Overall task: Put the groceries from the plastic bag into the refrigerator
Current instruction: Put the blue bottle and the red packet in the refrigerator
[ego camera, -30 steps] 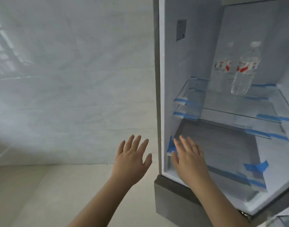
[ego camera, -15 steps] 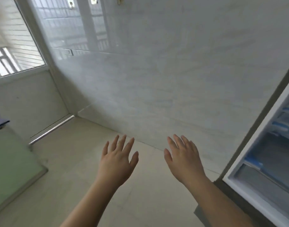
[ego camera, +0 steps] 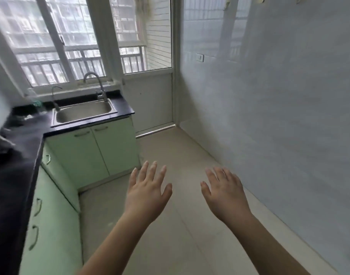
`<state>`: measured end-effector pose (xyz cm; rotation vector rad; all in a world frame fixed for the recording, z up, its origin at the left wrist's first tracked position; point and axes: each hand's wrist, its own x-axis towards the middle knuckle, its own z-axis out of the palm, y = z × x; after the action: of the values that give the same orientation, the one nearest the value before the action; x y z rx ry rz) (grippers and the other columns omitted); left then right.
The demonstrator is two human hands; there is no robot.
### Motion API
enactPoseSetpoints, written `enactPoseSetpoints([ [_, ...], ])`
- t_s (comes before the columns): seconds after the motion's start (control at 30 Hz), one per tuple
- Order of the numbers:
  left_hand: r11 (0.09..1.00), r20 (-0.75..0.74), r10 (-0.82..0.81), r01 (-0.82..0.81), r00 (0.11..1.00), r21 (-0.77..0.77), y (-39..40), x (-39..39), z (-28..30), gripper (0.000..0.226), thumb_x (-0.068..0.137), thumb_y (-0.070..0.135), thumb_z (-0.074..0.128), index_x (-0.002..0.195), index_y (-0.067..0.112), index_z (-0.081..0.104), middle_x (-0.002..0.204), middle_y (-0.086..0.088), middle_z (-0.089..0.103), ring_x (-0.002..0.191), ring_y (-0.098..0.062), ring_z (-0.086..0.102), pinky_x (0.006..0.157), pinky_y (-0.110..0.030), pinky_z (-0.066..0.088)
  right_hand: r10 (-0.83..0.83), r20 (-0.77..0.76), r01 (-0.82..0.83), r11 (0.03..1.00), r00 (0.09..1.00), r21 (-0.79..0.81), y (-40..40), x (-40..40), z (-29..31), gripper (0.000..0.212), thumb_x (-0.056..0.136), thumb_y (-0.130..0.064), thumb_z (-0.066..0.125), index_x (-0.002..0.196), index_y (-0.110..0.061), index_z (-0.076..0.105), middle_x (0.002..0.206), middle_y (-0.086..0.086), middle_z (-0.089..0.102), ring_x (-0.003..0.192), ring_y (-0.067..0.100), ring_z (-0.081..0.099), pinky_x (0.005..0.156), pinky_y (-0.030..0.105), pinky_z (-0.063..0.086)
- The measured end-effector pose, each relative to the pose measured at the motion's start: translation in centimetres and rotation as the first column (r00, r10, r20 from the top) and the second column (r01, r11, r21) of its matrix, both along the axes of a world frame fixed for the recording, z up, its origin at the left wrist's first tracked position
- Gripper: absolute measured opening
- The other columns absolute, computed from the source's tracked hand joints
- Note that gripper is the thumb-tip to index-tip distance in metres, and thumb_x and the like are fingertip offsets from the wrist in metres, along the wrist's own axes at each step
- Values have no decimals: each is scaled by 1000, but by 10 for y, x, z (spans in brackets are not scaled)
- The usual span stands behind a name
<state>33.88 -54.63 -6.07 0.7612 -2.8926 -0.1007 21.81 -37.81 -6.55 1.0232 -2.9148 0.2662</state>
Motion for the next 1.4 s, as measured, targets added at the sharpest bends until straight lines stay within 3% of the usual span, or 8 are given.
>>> enactPoseSetpoints([
  [0.23,969,68,245,-244,967,-25,-59,30,-6,84,77,61,-9,154,35,12,163,3,16,151,-16,-1,121,-40,-6,256,45,-256,967,966,-18,-95,-2,-8,93,70,-58,-15,152,-30,19,161,-2,16,148,18,9,118,37,5],
  [0.4,924,67,381,-377,922,-68,-87,43,2,88,73,60,-12,154,36,9,164,4,10,151,-16,-3,119,-39,-8,422,49,-422,906,905,-23,-147,-11,-10,93,70,-57,-17,152,-30,16,162,-4,13,148,18,7,118,35,3],
  [0.6,800,6,599,-597,801,-65,-116,90,6,85,76,61,-7,153,35,16,164,3,15,151,-16,4,120,-39,0,597,82,-596,802,798,-38,-201,-4,-8,94,71,-59,-16,152,-28,18,162,-2,13,148,19,8,118,36,4],
  [0.73,683,20,730,-727,684,-71,-122,143,9,85,77,62,-5,154,34,18,164,3,15,151,-16,3,120,-39,0,694,120,-696,717,709,-37,-238,22,-4,62,98,-54,12,153,-27,15,163,-3,9,149,18,4,119,36,3],
  [1.1,488,-15,872,-870,490,-70,-166,249,-6,84,80,59,-4,154,28,19,163,0,19,151,-19,8,120,-41,7,880,82,-883,470,467,-11,-339,131,2,59,100,-51,17,153,-26,14,162,0,10,149,20,5,121,38,2],
  [1.4,449,-21,893,-893,449,-35,-220,314,-19,83,80,58,-6,155,30,17,163,0,17,151,-19,5,120,-41,7,914,21,-914,405,405,-23,-412,196,5,58,99,-51,21,152,-28,17,161,-1,17,148,18,10,121,36,4],
])
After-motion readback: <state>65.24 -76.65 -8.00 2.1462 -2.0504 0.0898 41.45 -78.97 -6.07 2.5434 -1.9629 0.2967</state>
